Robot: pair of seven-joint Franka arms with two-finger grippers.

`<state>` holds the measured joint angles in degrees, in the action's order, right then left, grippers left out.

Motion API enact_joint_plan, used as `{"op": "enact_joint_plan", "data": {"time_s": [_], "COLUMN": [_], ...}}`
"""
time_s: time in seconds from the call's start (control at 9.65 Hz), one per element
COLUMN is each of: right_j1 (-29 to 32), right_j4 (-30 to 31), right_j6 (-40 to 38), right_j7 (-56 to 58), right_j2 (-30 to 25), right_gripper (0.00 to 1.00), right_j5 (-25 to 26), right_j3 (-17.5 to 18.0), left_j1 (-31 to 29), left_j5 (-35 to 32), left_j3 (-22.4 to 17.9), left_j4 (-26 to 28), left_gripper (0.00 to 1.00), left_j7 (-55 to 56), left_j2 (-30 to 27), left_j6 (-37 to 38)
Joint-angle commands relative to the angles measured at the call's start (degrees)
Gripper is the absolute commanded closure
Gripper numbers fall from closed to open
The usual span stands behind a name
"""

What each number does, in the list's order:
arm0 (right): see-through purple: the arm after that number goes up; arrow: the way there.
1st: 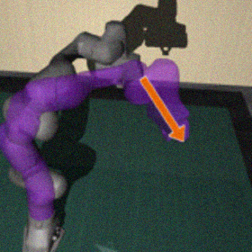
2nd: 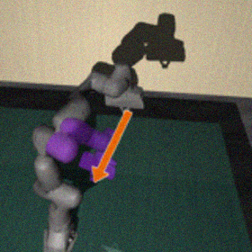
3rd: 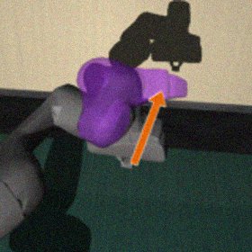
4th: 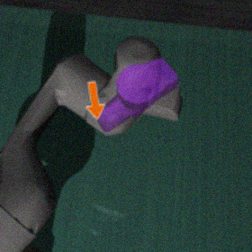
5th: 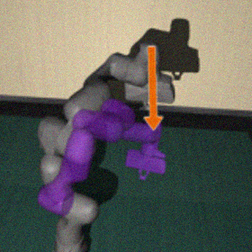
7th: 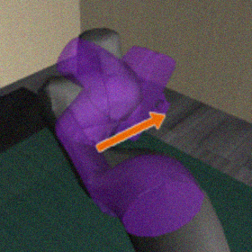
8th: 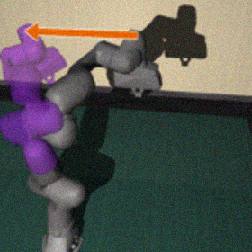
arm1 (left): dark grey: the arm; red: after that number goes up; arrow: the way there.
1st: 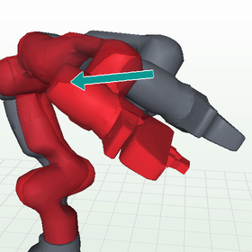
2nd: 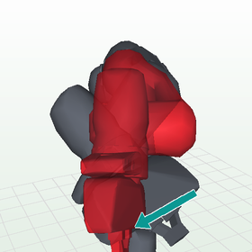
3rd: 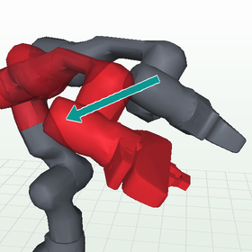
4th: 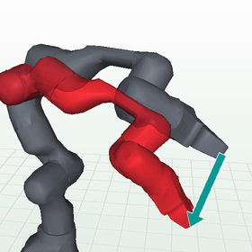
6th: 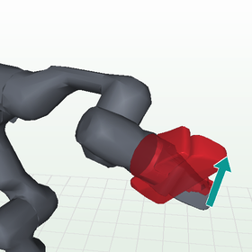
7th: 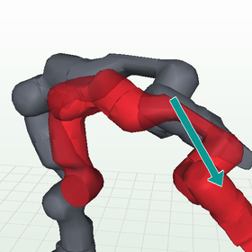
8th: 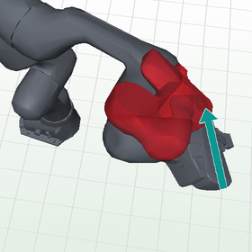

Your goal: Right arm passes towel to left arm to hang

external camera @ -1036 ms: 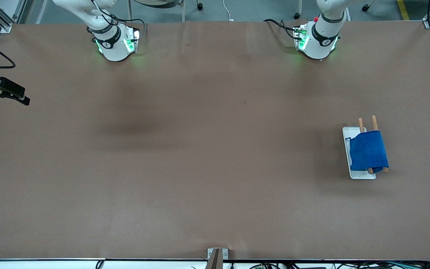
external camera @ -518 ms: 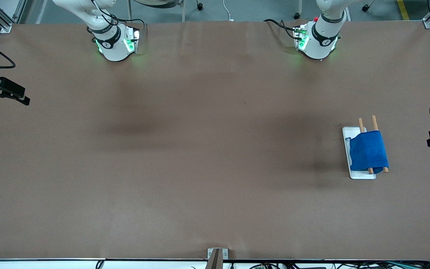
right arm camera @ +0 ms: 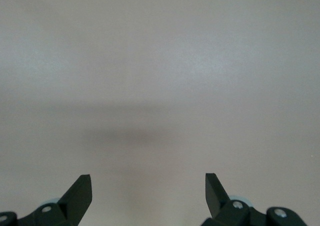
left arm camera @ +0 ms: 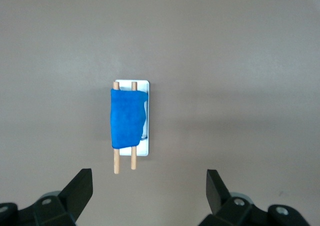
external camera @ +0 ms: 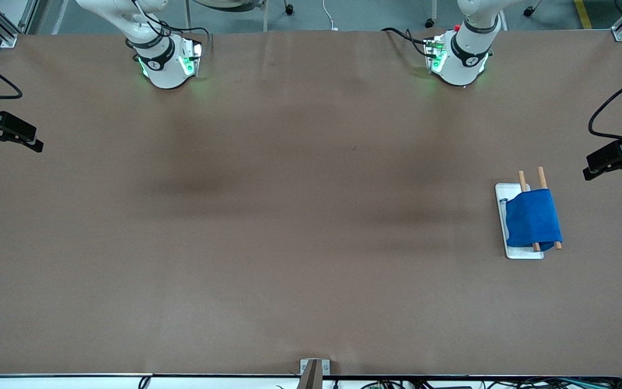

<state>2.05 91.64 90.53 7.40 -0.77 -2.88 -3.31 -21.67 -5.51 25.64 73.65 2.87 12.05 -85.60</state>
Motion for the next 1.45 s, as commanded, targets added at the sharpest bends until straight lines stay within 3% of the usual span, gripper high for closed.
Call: {"op": "enact_joint_plan", "data": {"time_s": [0.0, 0.1, 0.21, 0.41, 0.52, 0.73, 0.83, 1.35], "right_j1": [0.3, 0.1, 0.1, 0.0, 0.0, 0.4, 0.4, 0.4], "right_j4": [-1.5, -1.5, -1.5, -1.6, -1.8, -3.6, -3.6, -3.5], "right_j6": [0.2, 0.1, 0.1, 0.1, 0.1, -0.1, -0.3, -0.2], "right_j7": [-0.2, 0.0, 0.0, 0.0, -0.1, 0.0, 0.0, -0.5], "right_j2": [1.2, 1.3, 1.3, 1.4, 1.4, 1.8, 1.8, 1.9], "right_gripper": [0.00, 0.00, 0.00, 0.00, 0.00, 0.00, 0.00, 0.00], "right_j5": [1.2, 1.3, 1.3, 1.4, 1.4, 1.2, 1.3, 1.2], "right_j3": [0.4, 0.4, 0.4, 0.4, 0.4, 0.4, 0.4, 0.4], "left_j1": [-0.5, 0.7, 4.2, 14.7, 17.2, 19.1, 19.7, 20.4], "left_j5": [1.8, 3.2, 4.2, 8.2, 8.4, 7.8, 7.7, 3.3], "left_j3": [1.0, 0.3, -2.9, -13.6, -15.5, -15.9, -16.7, -16.9], "left_j4": [2.6, 4.2, 8.5, 14.6, 18.2, 23.9, 24.1, 19.6], "left_gripper": [0.00, 0.00, 0.00, 0.00, 0.00, 0.00, 0.00, 0.00], "left_j7": [1.3, 1.2, 1.3, 1.2, 0.9, 0.3, 0.2, -1.5], "left_j2": [-1.8, -3.9, -7.9, -13.0, -15.7, -19.9, -20.2, -17.8], "left_j6": [1.7, 1.8, 1.7, 1.5, 0.8, -2.4, -2.2, -1.2]}}
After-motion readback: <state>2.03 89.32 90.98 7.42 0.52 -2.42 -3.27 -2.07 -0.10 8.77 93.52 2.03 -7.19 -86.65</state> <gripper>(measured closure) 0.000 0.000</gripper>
